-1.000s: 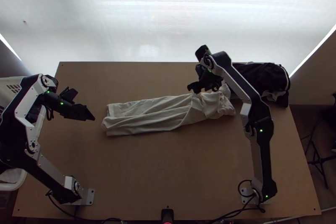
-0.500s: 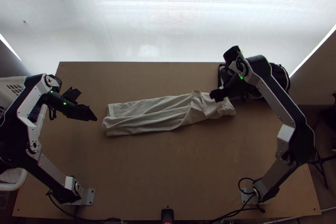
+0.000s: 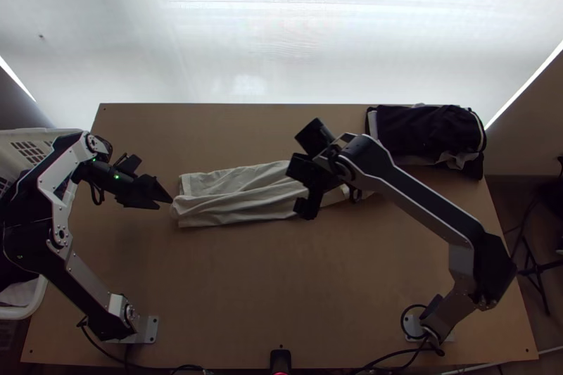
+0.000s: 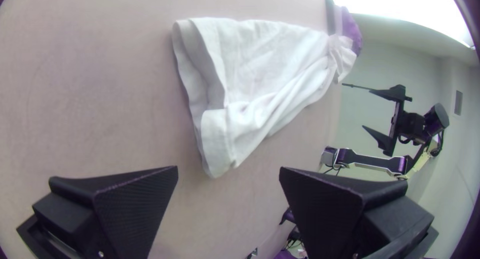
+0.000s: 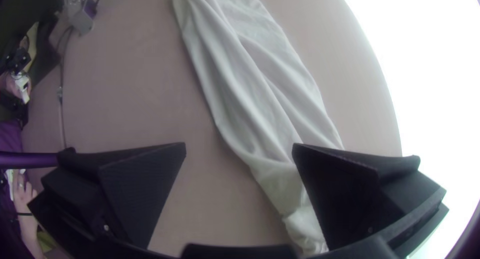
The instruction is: Fold the t-shirt
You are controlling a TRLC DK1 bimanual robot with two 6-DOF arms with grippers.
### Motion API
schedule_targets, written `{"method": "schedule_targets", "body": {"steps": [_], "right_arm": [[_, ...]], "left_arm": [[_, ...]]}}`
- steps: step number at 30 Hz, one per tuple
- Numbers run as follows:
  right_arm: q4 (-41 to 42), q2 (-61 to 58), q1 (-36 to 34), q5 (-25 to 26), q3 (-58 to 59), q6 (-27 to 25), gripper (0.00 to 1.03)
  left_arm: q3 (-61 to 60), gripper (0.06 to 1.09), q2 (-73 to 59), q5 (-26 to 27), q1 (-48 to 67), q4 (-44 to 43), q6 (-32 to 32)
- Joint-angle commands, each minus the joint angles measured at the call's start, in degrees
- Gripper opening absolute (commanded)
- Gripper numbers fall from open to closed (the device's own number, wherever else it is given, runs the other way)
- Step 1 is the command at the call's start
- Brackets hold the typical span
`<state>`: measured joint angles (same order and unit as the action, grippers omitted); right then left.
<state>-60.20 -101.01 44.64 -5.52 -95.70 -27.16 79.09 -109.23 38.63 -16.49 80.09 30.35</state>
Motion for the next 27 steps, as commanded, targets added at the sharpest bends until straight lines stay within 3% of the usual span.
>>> {"method": "schedule_targets", "body": {"steps": [1,7,16,23,27], "right_arm": [[2.5,-10.2,2.2,-6.9,-5.9,-4.3,0.99],[2.7,-19.9,-1.9,-10.8,-12.3,-6.9,0.99],[2.2,-26.5,-2.2,-11.6,-16.3,-10.1,0.99],[2.0,-30.5,-3.2,-12.5,-17.6,-10.6,0.99],[2.0,-31.8,-3.9,-12.9,-17.8,-10.5,0.99]], "left_arm": [[-0.5,1.04,-0.8,3.1,-0.2,-5.4,-2.0],[-1.2,1.04,-0.9,3.1,1.1,-11.2,-3.9],[-1.3,1.04,-1.9,-0.8,2.7,-18.4,-7.2],[-1.0,1.04,-3.5,-0.5,4.3,-19.8,-7.9],[-1.0,1.04,-4.2,3.0,5.6,-19.6,-8.3]]}}
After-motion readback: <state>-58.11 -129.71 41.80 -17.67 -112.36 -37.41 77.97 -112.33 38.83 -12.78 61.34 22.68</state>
